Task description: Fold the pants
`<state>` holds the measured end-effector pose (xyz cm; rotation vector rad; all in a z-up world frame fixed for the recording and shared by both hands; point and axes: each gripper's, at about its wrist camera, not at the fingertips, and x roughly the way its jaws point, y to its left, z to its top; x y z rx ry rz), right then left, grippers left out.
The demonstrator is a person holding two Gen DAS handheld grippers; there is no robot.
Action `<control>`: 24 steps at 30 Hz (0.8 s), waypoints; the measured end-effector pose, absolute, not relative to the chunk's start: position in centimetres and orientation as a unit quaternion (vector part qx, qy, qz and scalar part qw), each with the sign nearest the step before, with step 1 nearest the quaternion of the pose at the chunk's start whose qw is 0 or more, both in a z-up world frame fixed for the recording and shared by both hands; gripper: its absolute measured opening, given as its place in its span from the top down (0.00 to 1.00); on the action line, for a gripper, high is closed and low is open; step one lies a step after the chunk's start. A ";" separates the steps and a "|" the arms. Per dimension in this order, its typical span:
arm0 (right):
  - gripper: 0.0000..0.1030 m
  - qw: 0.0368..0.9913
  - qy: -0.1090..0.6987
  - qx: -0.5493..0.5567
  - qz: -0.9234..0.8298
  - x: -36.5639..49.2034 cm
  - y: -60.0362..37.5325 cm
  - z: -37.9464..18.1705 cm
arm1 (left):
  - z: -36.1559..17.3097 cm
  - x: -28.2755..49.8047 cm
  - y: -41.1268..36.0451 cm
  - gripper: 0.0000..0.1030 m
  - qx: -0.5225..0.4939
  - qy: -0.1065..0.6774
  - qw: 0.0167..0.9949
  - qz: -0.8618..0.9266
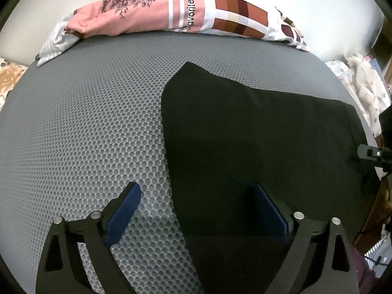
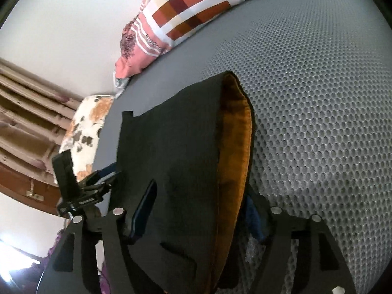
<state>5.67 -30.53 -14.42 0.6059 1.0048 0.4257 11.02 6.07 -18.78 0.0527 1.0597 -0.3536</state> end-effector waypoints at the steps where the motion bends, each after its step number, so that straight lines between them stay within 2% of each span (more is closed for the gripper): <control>1: 0.35 0.808 0.472 0.289 0.203 5.8 -30.7 -14.5 | -18.8 11.1 6.0 0.07 0.026 0.503 0.848 -0.167; 11: 0.21 0.793 0.460 0.321 0.236 5.6 -31.5 -14.9 | -18.9 11.0 5.8 0.03 0.039 0.497 0.852 -0.159; 18: 0.01 0.789 0.463 0.324 0.241 6.4 -30.2 -14.6 | -18.9 11.0 5.8 0.00 0.045 0.493 0.855 -0.158; 24: 0.01 0.784 0.467 0.328 0.246 6.8 -30.4 -14.7 | -19.0 11.1 5.9 0.00 0.043 0.496 0.852 -0.163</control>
